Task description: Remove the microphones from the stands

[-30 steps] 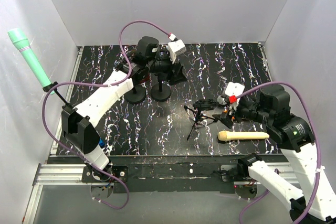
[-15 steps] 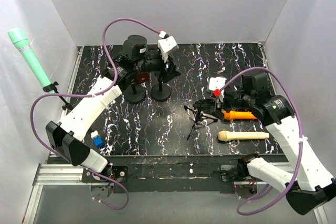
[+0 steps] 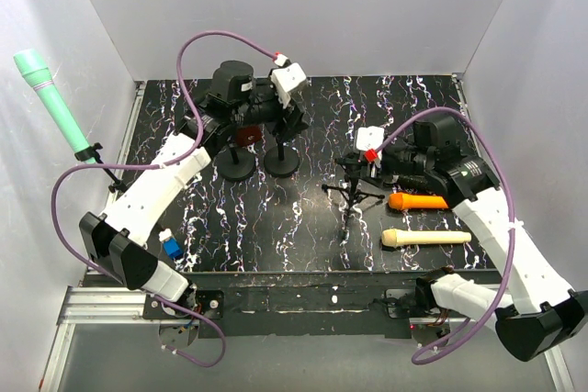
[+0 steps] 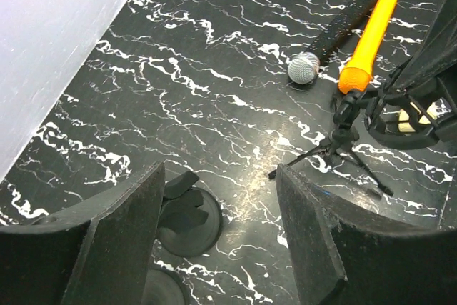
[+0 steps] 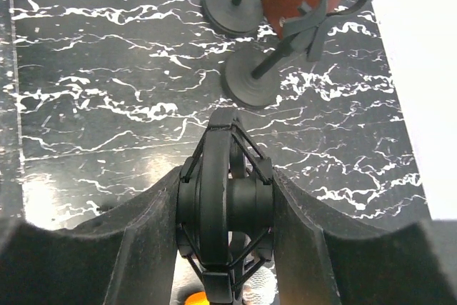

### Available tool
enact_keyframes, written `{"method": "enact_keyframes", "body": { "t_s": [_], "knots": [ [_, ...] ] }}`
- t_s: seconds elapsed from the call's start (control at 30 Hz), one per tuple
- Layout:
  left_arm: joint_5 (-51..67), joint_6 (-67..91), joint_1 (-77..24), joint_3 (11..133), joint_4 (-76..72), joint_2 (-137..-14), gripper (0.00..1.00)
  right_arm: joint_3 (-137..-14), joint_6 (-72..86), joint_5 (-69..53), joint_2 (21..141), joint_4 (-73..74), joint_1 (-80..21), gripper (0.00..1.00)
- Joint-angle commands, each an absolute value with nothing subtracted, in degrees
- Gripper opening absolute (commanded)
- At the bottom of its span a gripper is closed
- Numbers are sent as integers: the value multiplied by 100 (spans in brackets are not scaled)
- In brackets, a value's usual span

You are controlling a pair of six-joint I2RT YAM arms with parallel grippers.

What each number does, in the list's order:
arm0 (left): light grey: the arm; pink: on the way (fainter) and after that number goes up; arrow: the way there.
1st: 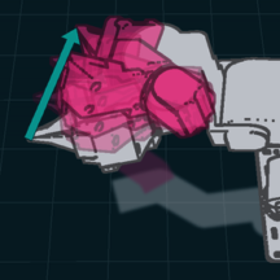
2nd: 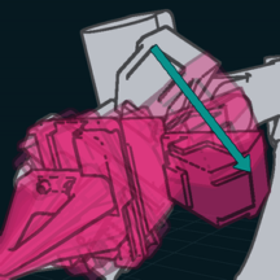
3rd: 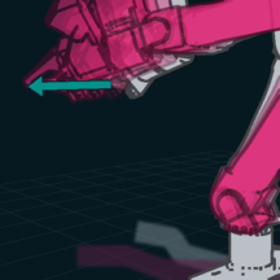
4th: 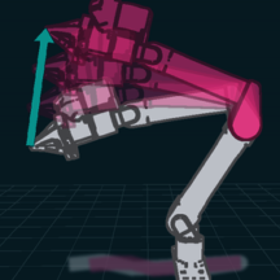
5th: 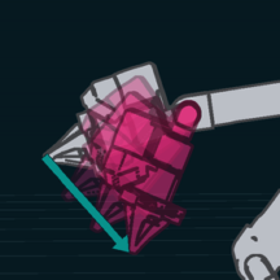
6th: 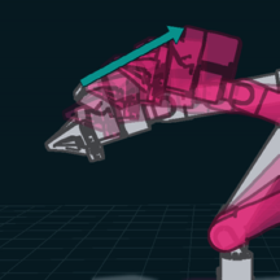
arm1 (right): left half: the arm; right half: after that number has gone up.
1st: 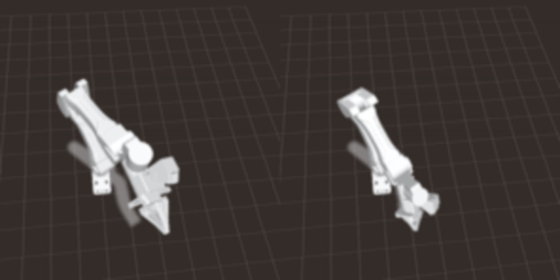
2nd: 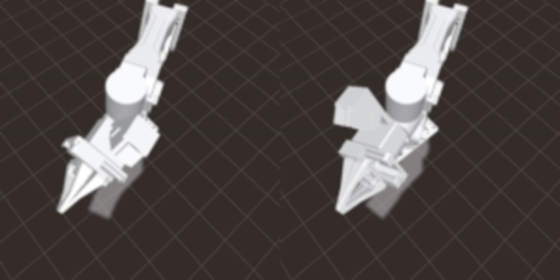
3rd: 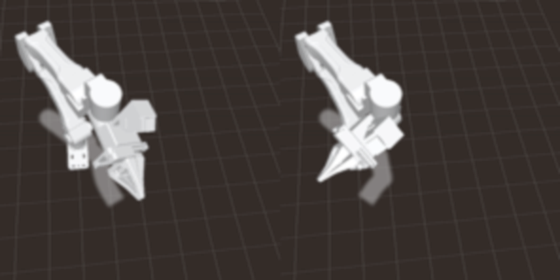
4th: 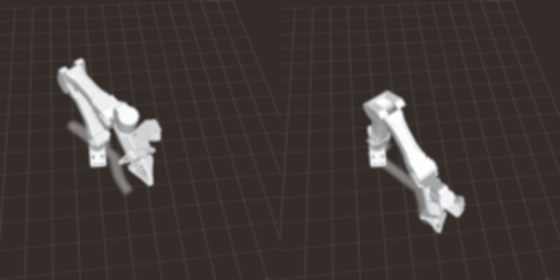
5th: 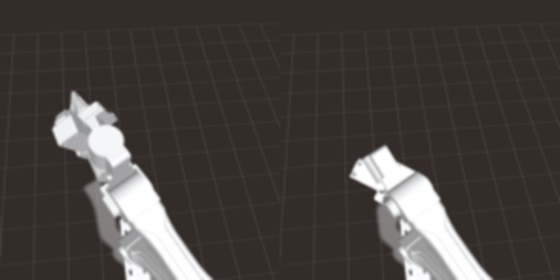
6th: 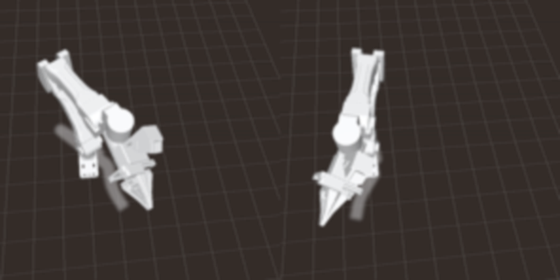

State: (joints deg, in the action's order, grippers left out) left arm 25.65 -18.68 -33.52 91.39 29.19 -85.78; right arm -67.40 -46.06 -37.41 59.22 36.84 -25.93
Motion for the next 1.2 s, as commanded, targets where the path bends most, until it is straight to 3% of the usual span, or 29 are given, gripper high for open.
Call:
{"method": "enact_keyframes", "body": {
  "t_s": [0.0, 0.3, 0.6, 0.77, 0.97, 1.17],
  "knots": [
    [2610, -1794, -3059, 9115, 2848, -8332, 63, -6715, -4421, -3481, 6046, 2498, -2584, 43],
    [2795, -1547, -2733, 8991, 2760, -8262, 63, -7005, -4368, -2743, 6828, 617, -2584, 33],
    [2804, -1547, -2707, 8895, 2874, -8209, 63, -7567, -4403, -2242, 7970, -895, -2505, 29],
    [2751, -1608, -2689, 8938, 2962, -8200, 63, -7901, -4342, -2057, 8463, -932, -2443, 30],
    [2628, -1696, -2654, 9017, 3067, -8209, 64, -7919, -4044, -1890, 8692, -581, -2373, 39],
    [2628, -1705, -2646, 9053, 3085, -8235, 64, -7998, -3692, -1898, 8693, -167, -2329, 63]
  ]
}}
